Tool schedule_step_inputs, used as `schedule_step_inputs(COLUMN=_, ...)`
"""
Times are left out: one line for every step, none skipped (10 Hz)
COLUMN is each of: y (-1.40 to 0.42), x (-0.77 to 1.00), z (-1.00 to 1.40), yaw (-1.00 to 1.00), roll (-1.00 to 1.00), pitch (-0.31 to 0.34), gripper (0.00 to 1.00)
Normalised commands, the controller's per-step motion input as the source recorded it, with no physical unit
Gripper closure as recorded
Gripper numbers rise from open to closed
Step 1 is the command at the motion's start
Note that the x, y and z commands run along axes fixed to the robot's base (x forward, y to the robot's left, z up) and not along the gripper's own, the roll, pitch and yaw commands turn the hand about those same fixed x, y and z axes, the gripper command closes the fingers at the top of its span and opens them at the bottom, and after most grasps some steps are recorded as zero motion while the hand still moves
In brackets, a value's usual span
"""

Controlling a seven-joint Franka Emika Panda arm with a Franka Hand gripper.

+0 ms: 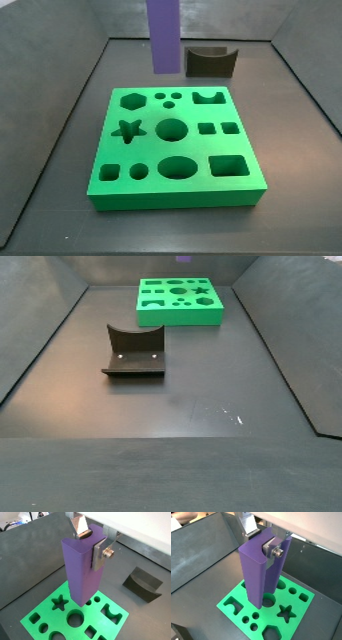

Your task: Insert the arch object.

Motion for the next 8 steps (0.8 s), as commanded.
schedule_step_inputs(y=0.00, x=0.03, z=0.00, yaw=-0.04, roll=0.00, pitch=0.000, gripper=1.00)
schedule_step_inputs(y=0.00, x=0.00, z=0.00, yaw=-0.15, roll=0.00, pitch=0.000, gripper=1.00)
schedule_step_inputs(y=0.00, x=0.14, z=0.00, yaw=-0.44, roll=0.00, pitch=0.000, gripper=1.00)
schedule_step_inputs(y=0.00, x=0.40, z=-0.06, yaw=-0.72, roll=-0.02, pitch=0.000, gripper=1.00)
schedule_step_inputs(y=0.00, x=0.55, z=-0.15, yaw=-0.60, roll=0.00, pitch=0.000, gripper=1.00)
schedule_step_inputs(y=0.00, x=0.62, z=-0.30, yaw=-0.54, roll=0.02, pitch=0.000, gripper=1.00)
schedule_step_inputs(y=0.00, x=0.59, z=-0.40, yaw=-0.57, roll=0.07, pitch=0.000, gripper=1.00)
schedule_step_inputs(y=0.04, x=0.45, z=-0.46, yaw=-0.70, roll=0.11, pitch=0.000, gripper=1.00)
